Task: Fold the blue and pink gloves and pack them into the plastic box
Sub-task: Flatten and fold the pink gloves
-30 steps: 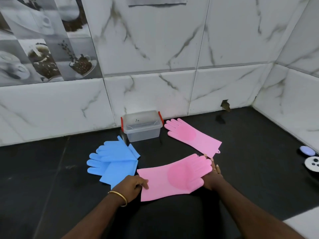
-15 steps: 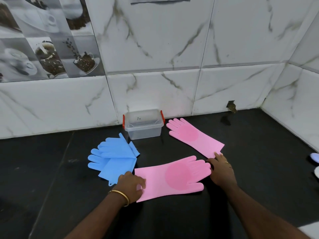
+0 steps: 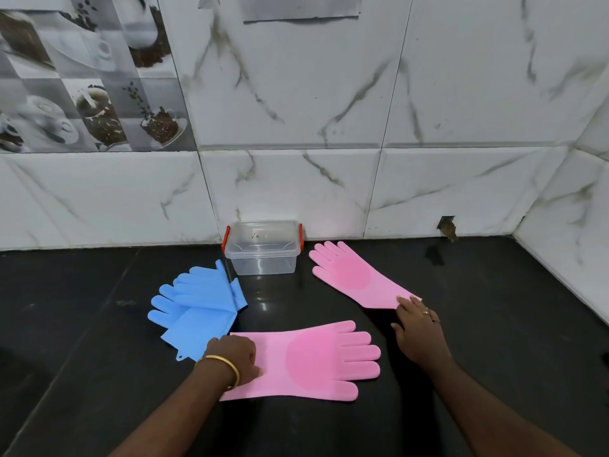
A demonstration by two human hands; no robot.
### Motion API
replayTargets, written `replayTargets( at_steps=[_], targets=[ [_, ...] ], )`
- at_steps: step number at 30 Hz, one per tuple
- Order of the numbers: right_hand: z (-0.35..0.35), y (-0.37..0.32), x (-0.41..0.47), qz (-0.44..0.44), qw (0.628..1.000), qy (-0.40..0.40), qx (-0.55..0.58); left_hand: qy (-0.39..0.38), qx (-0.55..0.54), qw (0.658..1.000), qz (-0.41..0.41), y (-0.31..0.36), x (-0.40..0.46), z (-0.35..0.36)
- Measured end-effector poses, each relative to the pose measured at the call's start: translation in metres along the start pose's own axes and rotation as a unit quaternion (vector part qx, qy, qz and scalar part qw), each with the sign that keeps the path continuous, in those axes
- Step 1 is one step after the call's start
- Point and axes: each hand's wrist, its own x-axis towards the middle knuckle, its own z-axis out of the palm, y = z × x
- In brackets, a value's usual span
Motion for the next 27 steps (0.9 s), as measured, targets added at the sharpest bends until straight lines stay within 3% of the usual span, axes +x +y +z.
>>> replayTargets(
  at_steps=[3,6,10,12,16,20,23,25,27],
  targets=[
    [-0.032,0.004,0.025,-0.05,0.991,0.117,0.05,0.012,-0.003,1.0,0.015,0.028,0.004,-0.011],
    [-0.068,-0.002,0.051,-0.11,0.972,0.188,0.093,0.07,-0.108,0.988,0.082,0.066,0.011,-0.037],
    [-0.112,-0.022,0.08,-0.17,0.957,0.184,0.147,0.213,-0.194,0.937,0.197,0.122,0.028,-0.094],
    [-0.131,-0.032,0.09,-0.193,0.949,0.183,0.172,0.263,-0.183,0.921,0.222,0.149,0.037,-0.127],
    [-0.164,-0.043,0.1,-0.219,0.93,0.186,0.228,0.295,-0.132,0.925,0.199,0.191,0.051,-0.182],
    [-0.196,-0.042,0.106,-0.235,0.902,0.176,0.316,0.29,-0.213,0.909,0.212,0.207,0.054,-0.22],
    [-0.212,-0.039,0.109,-0.214,0.891,0.227,0.329,0.328,-0.201,0.899,0.21,0.212,0.053,-0.247],
    [-0.213,-0.043,0.106,-0.149,0.887,0.298,0.32,0.343,-0.177,0.897,0.214,0.213,0.049,-0.265],
    [-0.208,-0.059,0.088,-0.068,0.844,0.387,0.365,0.348,-0.136,0.901,0.219,0.213,0.043,-0.282]
  ],
)
